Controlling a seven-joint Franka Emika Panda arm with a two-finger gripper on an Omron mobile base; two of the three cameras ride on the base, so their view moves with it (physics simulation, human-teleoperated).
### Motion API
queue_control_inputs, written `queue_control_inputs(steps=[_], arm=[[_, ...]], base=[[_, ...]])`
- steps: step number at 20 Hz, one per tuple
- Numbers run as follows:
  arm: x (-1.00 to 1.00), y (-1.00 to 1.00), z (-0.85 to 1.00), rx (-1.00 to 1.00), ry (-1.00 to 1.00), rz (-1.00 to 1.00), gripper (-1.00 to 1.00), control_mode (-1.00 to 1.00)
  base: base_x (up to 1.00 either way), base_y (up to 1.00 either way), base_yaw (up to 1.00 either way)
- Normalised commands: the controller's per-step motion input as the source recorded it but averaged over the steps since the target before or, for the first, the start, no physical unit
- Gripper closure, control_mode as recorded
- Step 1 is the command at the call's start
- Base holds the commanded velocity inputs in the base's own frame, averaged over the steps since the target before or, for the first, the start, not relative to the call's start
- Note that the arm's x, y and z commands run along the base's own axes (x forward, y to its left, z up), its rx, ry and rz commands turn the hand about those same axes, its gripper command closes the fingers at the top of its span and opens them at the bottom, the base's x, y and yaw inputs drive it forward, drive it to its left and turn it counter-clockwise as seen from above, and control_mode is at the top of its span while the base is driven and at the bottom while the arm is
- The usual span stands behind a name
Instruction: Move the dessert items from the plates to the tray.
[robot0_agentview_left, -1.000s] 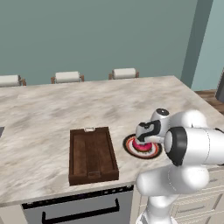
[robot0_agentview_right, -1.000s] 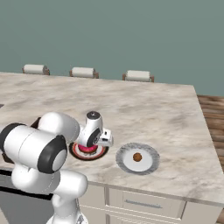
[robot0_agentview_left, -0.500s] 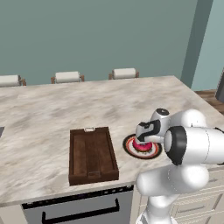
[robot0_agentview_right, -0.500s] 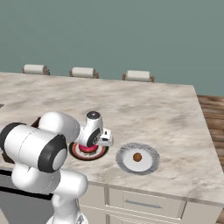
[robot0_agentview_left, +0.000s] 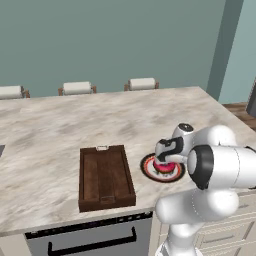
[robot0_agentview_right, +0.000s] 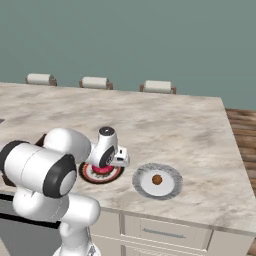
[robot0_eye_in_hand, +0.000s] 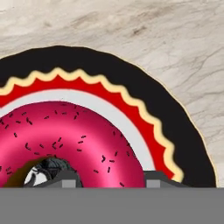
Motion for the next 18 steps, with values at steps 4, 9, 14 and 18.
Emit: queue_control_inputs(steps=[4,9,14,18], arm=[[-0.08,0.03,0.59,0.00,-0.05,0.00,1.00,-1.00],[-0.05,0.46,0.74,0.00,-0.12,-0.02,1.00,-1.00],[0.00,0.82,0.47,0.00,-0.16,-0.03,1.00,-1.00],[0.00,0.90,0.43,0.00,-0.12,-0.05,1.00,-1.00]], base=[[0.00,0.00,0.00],[0.00,0.00,0.00],[0.00,0.00,0.00],[0.00,0.00,0.00]])
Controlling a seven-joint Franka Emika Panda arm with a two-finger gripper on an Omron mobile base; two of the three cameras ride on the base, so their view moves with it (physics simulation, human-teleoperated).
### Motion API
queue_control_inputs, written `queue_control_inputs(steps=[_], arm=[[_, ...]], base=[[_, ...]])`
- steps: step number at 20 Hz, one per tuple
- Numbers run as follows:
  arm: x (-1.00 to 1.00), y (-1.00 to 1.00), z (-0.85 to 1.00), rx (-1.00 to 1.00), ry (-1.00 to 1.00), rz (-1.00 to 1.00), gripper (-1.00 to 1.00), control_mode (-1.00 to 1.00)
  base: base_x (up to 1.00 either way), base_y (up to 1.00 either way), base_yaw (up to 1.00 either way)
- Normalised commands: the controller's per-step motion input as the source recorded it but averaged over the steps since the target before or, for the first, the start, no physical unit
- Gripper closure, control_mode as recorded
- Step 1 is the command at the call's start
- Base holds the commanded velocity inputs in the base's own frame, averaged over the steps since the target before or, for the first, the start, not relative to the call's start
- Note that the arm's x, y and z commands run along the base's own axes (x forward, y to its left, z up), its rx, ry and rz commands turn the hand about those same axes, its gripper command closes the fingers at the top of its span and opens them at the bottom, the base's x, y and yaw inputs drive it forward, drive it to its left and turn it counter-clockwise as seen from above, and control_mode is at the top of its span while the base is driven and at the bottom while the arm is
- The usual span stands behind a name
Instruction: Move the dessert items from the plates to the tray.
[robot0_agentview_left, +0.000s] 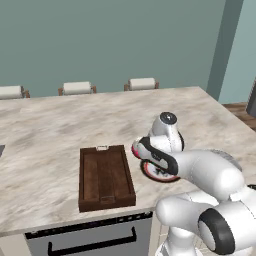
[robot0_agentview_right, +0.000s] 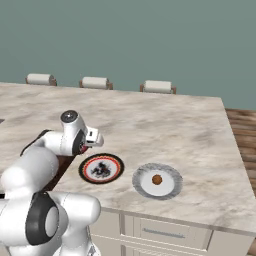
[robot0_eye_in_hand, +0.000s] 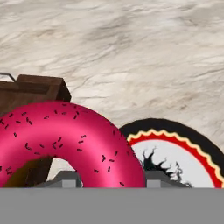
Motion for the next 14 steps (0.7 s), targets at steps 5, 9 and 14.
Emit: queue_control_inputs(steps=[5,9,14], arm=[[0.00,0.73,0.12,0.04,-0.11,-0.01,1.00,-1.00],[0.00,0.49,0.00,0.10,-0.07,0.00,1.00,-1.00],[0.00,0.44,0.09,0.11,-0.01,0.03,1.00,-1.00]], base=[[0.00,0.00,0.00],[0.00,0.00,0.00],[0.00,0.00,0.00]])
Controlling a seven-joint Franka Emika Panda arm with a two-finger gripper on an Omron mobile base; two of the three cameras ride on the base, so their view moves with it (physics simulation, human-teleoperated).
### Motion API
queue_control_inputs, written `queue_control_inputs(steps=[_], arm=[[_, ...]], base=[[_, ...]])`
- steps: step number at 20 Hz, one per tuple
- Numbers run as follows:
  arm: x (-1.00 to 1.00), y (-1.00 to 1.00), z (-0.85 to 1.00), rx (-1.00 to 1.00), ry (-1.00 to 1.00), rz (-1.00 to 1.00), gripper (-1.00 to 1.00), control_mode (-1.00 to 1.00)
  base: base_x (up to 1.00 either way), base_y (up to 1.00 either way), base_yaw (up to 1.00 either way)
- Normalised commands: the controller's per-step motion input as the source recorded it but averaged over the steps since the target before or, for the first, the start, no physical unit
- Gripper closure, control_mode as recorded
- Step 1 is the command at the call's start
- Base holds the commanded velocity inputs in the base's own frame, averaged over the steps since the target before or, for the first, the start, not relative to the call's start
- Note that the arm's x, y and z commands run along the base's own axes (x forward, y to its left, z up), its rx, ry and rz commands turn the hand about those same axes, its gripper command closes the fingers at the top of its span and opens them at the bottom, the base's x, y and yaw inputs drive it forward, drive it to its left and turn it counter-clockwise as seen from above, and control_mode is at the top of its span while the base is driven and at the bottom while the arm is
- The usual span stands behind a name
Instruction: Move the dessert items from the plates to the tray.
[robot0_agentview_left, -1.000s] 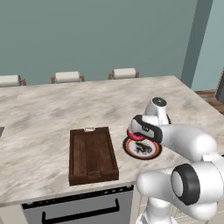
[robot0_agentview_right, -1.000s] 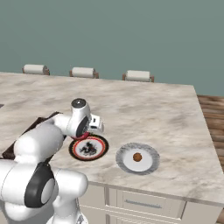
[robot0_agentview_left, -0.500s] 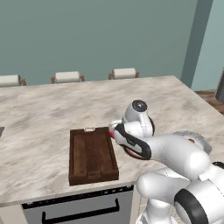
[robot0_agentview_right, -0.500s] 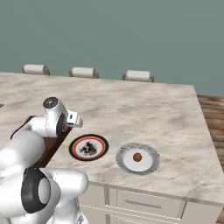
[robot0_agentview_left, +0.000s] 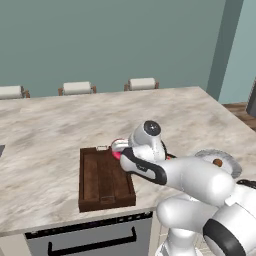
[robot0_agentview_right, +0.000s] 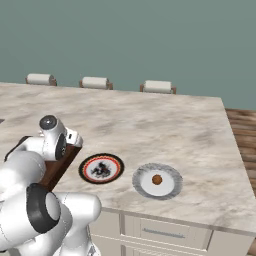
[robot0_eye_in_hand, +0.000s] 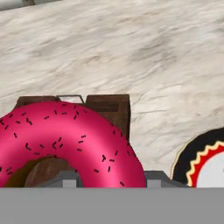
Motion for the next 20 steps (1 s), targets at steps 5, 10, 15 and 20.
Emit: queue_control_inputs(steps=[5,10,15,20], arm=[[0.00,0.41,0.38,-0.02,0.03,0.00,1.00,-1.00],[0.05,0.23,0.07,-0.15,0.12,0.00,1.00,-1.00],[0.12,0.13,0.00,-0.04,0.23,0.01,1.00,-1.00],[0.07,0.00,-0.05,0.04,0.06,0.06,1.00,-1.00]], base=[[0.00,0.00,0.00],[0.00,0.00,0.00],[0.00,0.00,0.00],[0.00,0.00,0.00]])
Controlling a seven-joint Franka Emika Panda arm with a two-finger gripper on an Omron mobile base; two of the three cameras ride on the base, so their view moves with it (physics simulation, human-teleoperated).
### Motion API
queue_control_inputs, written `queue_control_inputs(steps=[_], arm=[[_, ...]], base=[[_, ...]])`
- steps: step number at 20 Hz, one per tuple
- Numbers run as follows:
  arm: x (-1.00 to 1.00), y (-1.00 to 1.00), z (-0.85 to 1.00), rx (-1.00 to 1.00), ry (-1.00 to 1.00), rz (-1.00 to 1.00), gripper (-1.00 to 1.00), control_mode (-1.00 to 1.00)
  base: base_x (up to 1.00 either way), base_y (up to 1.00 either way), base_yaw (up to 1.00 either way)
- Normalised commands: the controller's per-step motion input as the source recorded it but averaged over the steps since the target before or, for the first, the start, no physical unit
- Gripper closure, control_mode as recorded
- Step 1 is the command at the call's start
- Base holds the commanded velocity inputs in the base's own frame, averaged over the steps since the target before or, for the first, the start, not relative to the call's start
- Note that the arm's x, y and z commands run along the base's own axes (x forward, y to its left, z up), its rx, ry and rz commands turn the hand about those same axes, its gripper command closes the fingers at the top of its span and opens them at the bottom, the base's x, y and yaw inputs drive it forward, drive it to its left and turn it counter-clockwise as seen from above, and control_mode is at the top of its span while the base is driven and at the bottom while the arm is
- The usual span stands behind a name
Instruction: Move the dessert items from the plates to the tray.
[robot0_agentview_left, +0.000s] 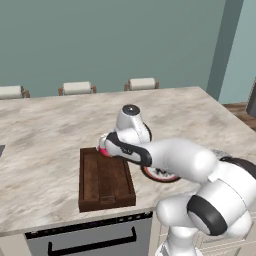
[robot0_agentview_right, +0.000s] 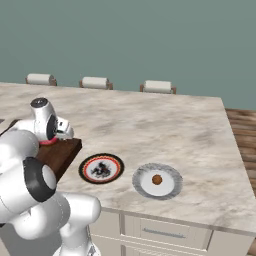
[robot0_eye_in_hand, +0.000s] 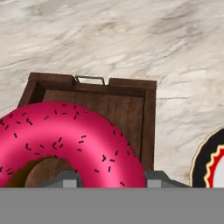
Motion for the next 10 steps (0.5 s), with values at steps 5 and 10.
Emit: queue_control_inputs(steps=[5,10], arm=[[0.11,0.08,-0.31,0.02,0.01,0.02,1.00,-1.00],[0.14,0.13,-0.47,0.00,0.01,0.00,1.00,-1.00]], base=[[0.00,0.00,0.00],[0.00,0.00,0.00]])
